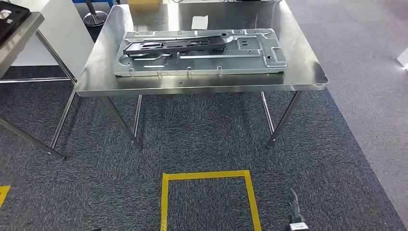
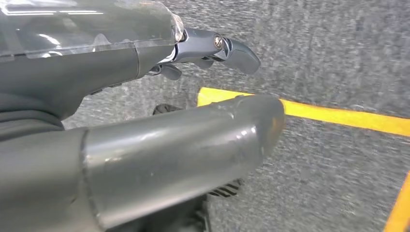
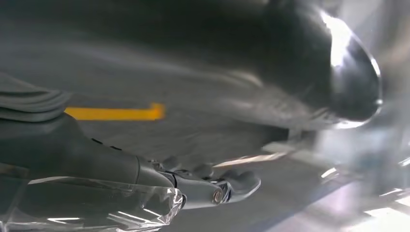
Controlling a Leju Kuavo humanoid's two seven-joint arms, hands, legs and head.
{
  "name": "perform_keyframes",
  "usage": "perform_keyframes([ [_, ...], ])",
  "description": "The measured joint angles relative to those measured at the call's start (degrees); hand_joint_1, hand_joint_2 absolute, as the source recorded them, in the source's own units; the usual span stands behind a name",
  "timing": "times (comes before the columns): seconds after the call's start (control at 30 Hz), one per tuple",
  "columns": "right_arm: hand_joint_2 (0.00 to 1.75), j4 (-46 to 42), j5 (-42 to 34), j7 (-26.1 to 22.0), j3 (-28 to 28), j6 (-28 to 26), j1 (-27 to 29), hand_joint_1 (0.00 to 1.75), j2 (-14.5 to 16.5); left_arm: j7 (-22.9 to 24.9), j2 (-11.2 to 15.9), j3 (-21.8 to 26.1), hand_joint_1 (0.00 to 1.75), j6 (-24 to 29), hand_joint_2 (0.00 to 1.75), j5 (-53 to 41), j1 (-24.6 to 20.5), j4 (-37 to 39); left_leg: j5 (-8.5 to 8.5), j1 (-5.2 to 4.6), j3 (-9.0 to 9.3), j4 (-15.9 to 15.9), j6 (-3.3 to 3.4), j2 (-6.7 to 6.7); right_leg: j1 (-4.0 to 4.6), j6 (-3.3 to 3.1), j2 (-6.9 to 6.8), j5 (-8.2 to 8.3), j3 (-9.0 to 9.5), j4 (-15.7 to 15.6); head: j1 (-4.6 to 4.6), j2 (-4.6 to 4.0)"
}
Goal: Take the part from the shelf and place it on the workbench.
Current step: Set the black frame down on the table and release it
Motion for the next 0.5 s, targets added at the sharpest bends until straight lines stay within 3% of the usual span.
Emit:
perform_keyframes([
  [0.03, 0.00, 4.9, -0.3, -0.1, -4.0, 0.9, -1.4, 0.00, -0.2, -0.1, -0.1, 0.3, 0.00, 0.1, 0.00, 0.1, -0.1, 0.0, -0.62, -0.22, 0.84, -1.9, 0.36, 0.03, -0.08, 0.43, -0.04, 0.66, -0.06, -0.2, 0.00, 0.00],
  [0.1, 0.00, 13.8, -0.4, -0.1, -11.2, 1.3, -3.5, 0.00, -0.6, -0.1, -0.4, 0.8, 0.00, 0.3, 0.00, 0.2, 0.0, 0.0, 0.53, -0.23, 0.15, -2.6, 1.20, 0.07, -0.36, 1.27, 0.02, 1.15, -0.29, -0.4, 0.00, -0.01],
  [0.13, 0.00, 17.1, -0.4, -0.1, -13.9, 1.3, -4.0, 0.00, -0.7, -0.1, -0.5, 1.0, 0.00, 0.4, 0.00, 0.2, 0.0, 0.0, 1.40, -0.14, -0.49, -2.7, 1.69, 0.11, -0.48, 1.59, 0.23, -0.15, -0.70, 0.3, 0.09, -0.01],
  [0.17, 0.00, 19.7, -0.5, -0.1, -16.0, 1.4, -4.3, 0.00, -0.9, -0.1, -0.6, 1.1, 0.00, 0.5, 0.00, 0.2, 0.1, 0.0, 2.31, 0.00, -1.31, -2.9, 2.04, 0.18, -0.58, 1.87, 0.48, -2.64, -1.34, 2.1, 0.27, -0.01],
  [0.23, 0.00, 25.3, -0.9, 0.5, -19.4, 1.4, -5.8, 0.00, -1.5, -0.1, -0.7, 1.3, 0.00, 0.6, 0.00, 0.3, 0.1, 0.0, 3.88, 0.03, -3.28, -2.8, 2.35, 0.39, -0.89, 2.37, 0.84, -8.96, -2.78, 8.4, 0.59, 0.00],
  [0.27, 0.00, 28.5, -1.2, 1.6, -21.1, 1.2, -6.9, 0.00, -1.8, -0.1, -0.8, 1.3, 0.00, 0.7, 0.00, 0.4, 0.2, 0.0, 4.67, 0.03, -4.29, -2.8, 2.28, 0.50, -1.08, 2.68, 0.86, -10.74, -3.19, 11.9, 0.66, 0.00],
  [0.3, 0.00, 31.7, -1.7, 3.2, -22.8, 0.9, -7.9, 0.00, -2.1, -0.2, -0.8, 1.5, 0.00, 0.8, 0.00, 0.5, 0.2, 0.0, 5.44, 0.04, -5.34, -2.6, 2.16, 0.60, -1.31, 2.96, 0.86, -10.92, -3.08, 14.4, 0.66, 0.00],
  [0.33, 0.00, 34.9, -2.2, 5.4, -24.4, 0.5, -8.9, 0.00, -2.5, -0.2, -0.9, 1.6, 0.00, 1.0, 0.00, 0.8, 0.1, 0.0, 6.16, 0.07, -6.43, -2.4, 1.99, 0.63, -1.56, 3.20, 0.86, -9.74, -2.27, 15.6, 0.67, 0.00],
  [0.37, 0.00, 37.6, -2.7, 8.0, -26.0, 0.0, -9.7, 0.00, -2.7, -0.2, -1.0, 1.9, 0.00, 1.3, 0.00, 1.1, 0.1, 0.0, 6.80, 0.12, -7.53, -2.1, 1.71, 0.42, -1.84, 3.35, 0.97, -7.91, -0.52, 14.8, 0.67, 0.00],
  [0.4, 0.00, 39.8, -3.3, 10.8, -27.5, -0.8, -10.4, 0.00, -2.8, -0.3, -1.1, 2.2, 0.00, 1.7, 0.00, 1.4, 0.1, 0.0, 7.33, 0.19, -8.64, -1.7, 1.35, 0.11, -2.11, 3.39, 1.51, -6.60, 2.24, 12.1, 0.67, 0.00],
  [0.43, 0.00, 41.7, -3.6, 14.0, -28.9, -2.0, -11.0, 0.00, -2.9, -0.4, -1.4, 2.4, 0.00, 2.3, 0.00, 1.6, 0.0, 0.0, 7.76, 0.19, -9.68, -1.2, 0.94, -0.27, -2.23, 3.31, 2.51, -6.68, 5.96, 7.8, 0.69, 0.00],
  [0.5, 0.00, 44.8, -3.8, 20.3, -31.1, -4.6, -12.0, 0.00, -3.0, -0.7, -1.9, 2.7, 0.00, 3.7, 0.00, 1.8, -0.4, 0.0, 8.59, 0.10, -11.06, -0.4, 0.03, -0.94, -2.19, 2.80, 4.10, -9.27, 11.84, -0.4, 0.60, 0.00],
])
